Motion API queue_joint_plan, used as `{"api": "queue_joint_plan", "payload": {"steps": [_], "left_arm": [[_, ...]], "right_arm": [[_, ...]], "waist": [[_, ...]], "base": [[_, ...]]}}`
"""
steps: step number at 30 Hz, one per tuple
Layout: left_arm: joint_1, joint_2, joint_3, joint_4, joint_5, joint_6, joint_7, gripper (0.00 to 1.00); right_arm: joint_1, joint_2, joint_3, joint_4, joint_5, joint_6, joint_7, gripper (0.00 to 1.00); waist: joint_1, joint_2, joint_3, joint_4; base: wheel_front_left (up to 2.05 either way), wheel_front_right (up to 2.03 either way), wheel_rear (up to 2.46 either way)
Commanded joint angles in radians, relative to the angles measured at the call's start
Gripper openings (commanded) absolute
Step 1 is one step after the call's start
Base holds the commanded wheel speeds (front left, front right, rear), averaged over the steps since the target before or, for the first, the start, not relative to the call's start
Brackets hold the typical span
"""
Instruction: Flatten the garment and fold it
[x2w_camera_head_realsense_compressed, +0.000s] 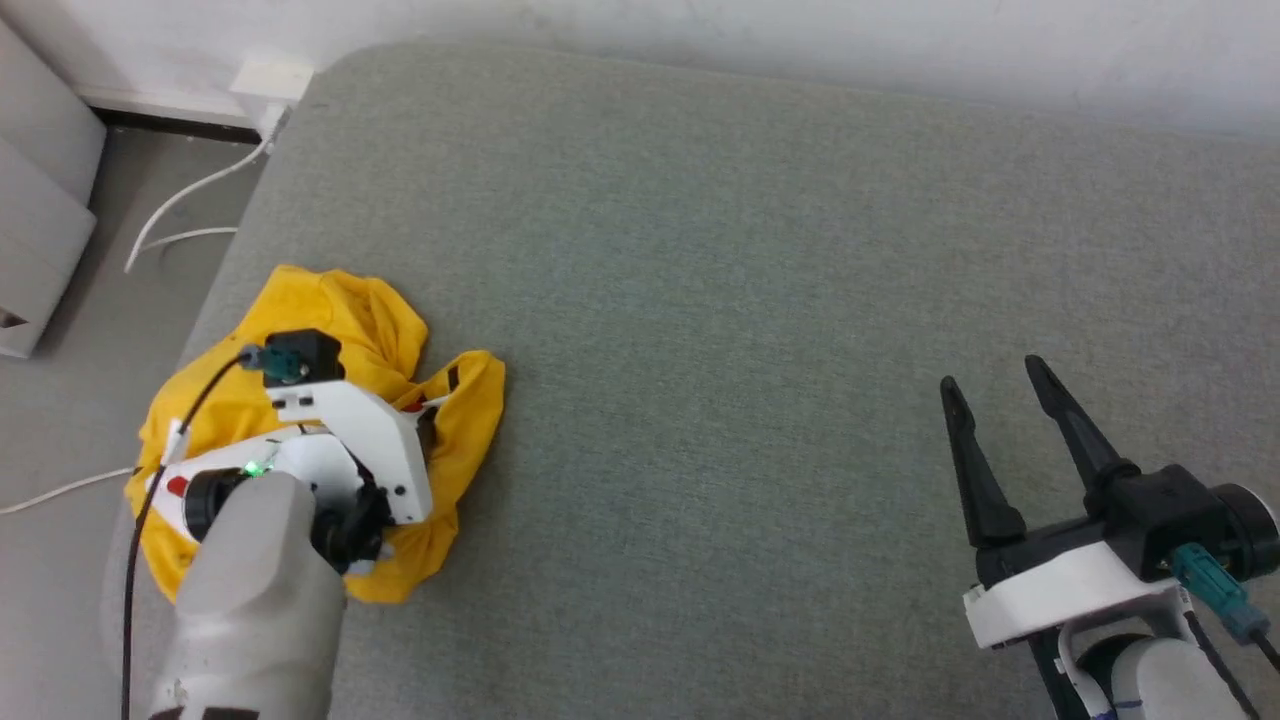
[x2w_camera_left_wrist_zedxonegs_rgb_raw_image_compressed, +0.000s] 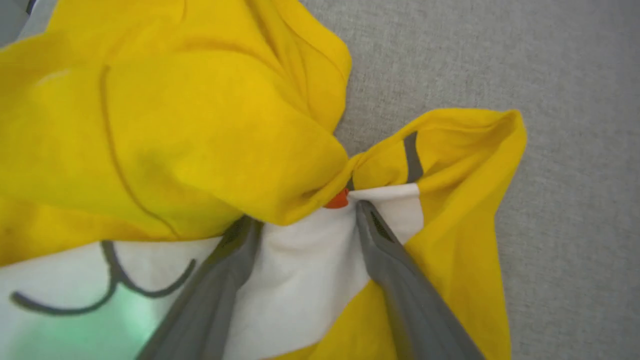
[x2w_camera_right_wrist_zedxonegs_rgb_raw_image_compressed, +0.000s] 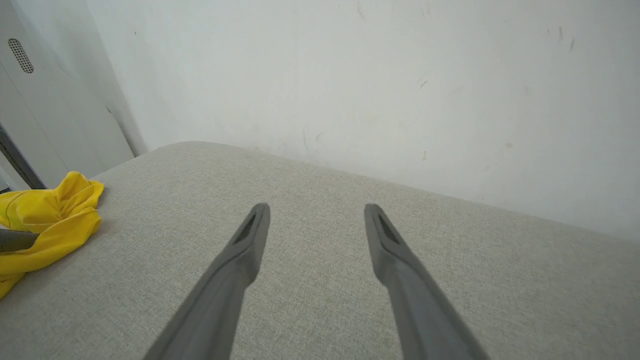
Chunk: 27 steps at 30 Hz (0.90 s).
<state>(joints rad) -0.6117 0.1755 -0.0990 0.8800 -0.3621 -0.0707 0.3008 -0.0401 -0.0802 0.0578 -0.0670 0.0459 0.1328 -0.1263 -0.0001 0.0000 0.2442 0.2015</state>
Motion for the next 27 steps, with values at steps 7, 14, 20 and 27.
{"api": "queue_joint_plan", "payload": {"steps": [7,14,20,27], "left_arm": [[-0.031,0.013,-0.009,0.169,-0.048,0.003,0.135,0.0],[-0.092,0.045,-0.033,0.239,-0.065,-0.006,0.164,0.0],[-0.161,0.091,-0.055,0.243,-0.06,0.008,0.072,0.0],[-0.198,0.138,-0.082,0.124,-0.014,0.05,-0.188,0.0]], "right_arm": [[-0.018,0.002,0.005,0.021,0.014,-0.002,-0.026,1.0],[-0.018,0.008,-0.001,0.028,0.017,-0.002,-0.042,1.0],[-0.002,0.017,-0.009,0.039,0.017,-0.002,-0.057,1.0],[0.036,0.028,-0.041,0.052,0.019,-0.002,-0.074,1.0]], "waist": [[0.0001,0.0,0.023,-0.041],[0.0001,0.0,0.013,-0.035],[0.0001,0.0,-0.041,-0.006],[0.0001,0.0,-0.145,0.002]], "base": [[0.0,0.0,0.0],[0.0,0.0,0.0],[0.0,0.0,0.0],[0.0,0.0,0.0]]}}
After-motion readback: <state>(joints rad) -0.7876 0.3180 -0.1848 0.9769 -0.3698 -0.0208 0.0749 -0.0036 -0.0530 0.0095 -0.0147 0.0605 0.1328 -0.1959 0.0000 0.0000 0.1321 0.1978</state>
